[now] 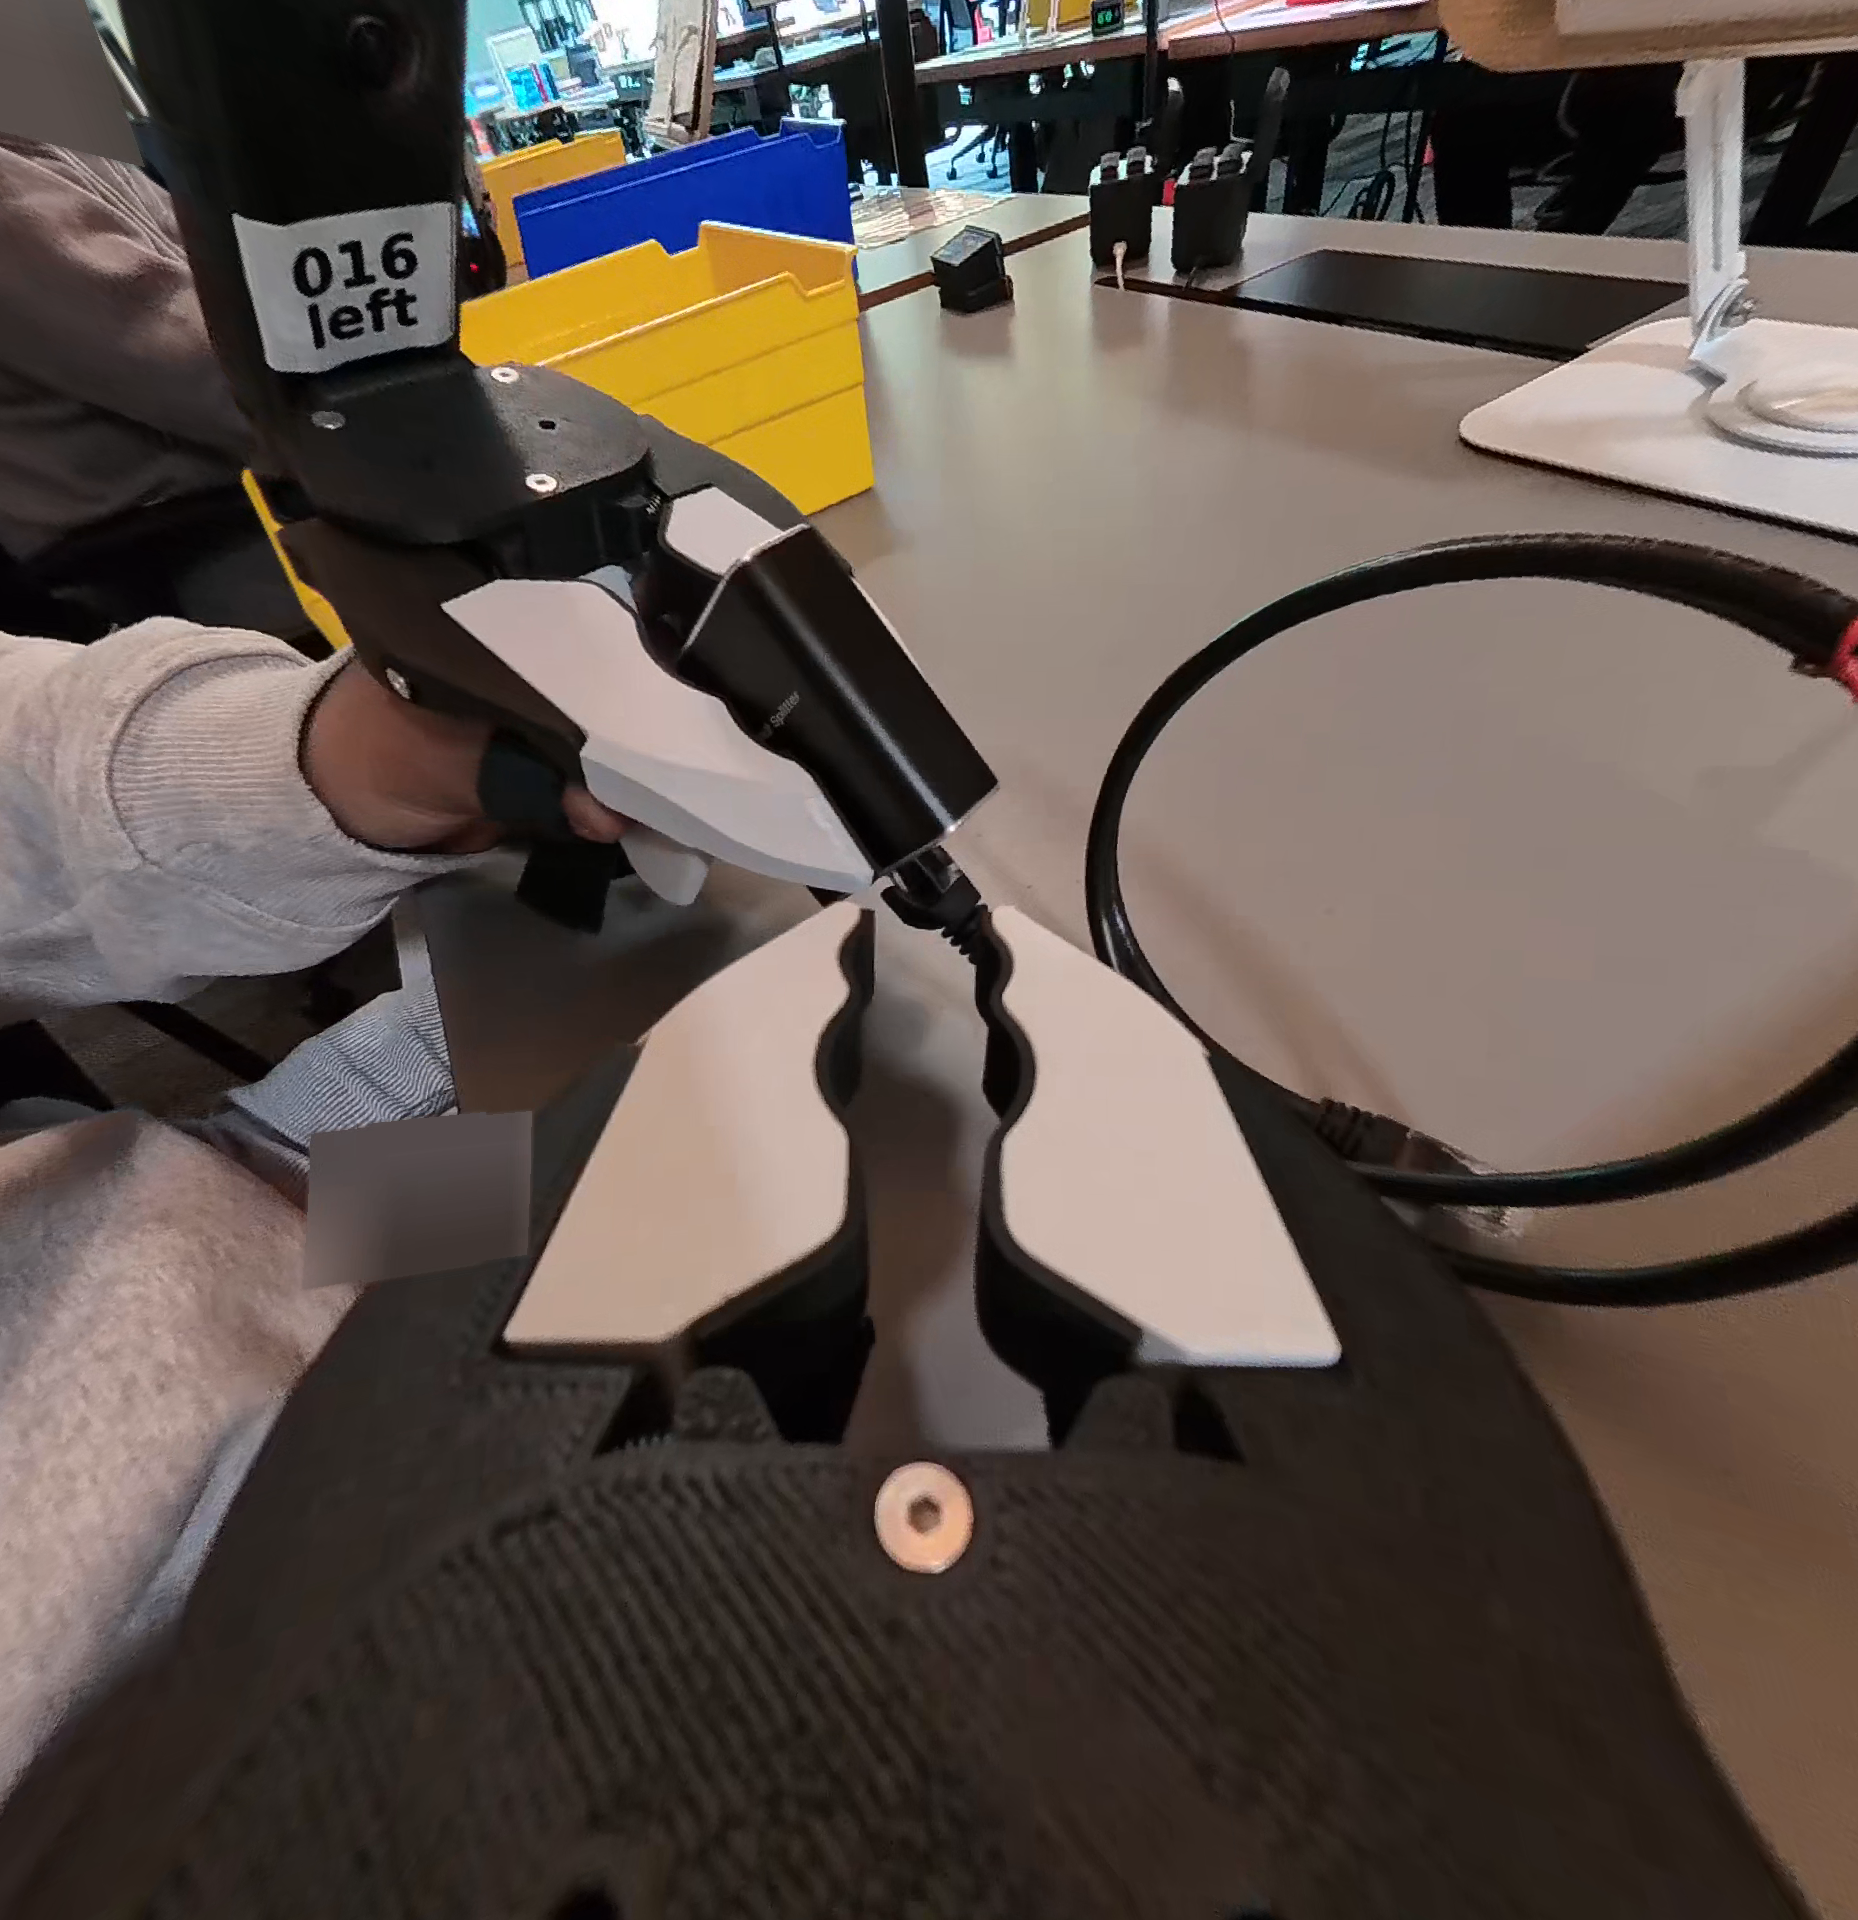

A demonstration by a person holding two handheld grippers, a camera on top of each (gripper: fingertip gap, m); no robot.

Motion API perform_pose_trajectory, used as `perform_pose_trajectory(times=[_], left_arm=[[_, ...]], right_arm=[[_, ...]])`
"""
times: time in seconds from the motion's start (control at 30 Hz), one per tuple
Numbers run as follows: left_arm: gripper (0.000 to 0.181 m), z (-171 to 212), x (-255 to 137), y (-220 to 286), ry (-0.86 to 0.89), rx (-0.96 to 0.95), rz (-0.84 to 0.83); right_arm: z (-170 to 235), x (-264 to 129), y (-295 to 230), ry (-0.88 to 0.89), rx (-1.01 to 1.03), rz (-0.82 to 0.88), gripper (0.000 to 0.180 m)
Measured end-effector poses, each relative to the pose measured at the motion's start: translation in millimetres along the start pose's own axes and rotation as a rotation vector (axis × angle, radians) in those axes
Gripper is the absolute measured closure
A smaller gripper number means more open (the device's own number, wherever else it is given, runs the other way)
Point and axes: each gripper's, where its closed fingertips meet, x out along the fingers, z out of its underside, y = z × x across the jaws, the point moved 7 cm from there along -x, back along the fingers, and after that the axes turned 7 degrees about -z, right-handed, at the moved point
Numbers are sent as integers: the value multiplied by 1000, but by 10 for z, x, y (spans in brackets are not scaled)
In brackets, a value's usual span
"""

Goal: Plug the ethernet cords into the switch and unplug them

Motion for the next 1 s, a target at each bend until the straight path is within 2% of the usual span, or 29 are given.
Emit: perform_pose_trajectory(times=[0.67, 1.0], left_arm=[[155, 11, -2, -5, -3, 33, -43], [155, 45, -5, -106, 28, -96, 17]], right_arm=[[1, 10, 1, -6, -6, -2, 164], [1, 10, -1, -6, -8, -1, 165]])
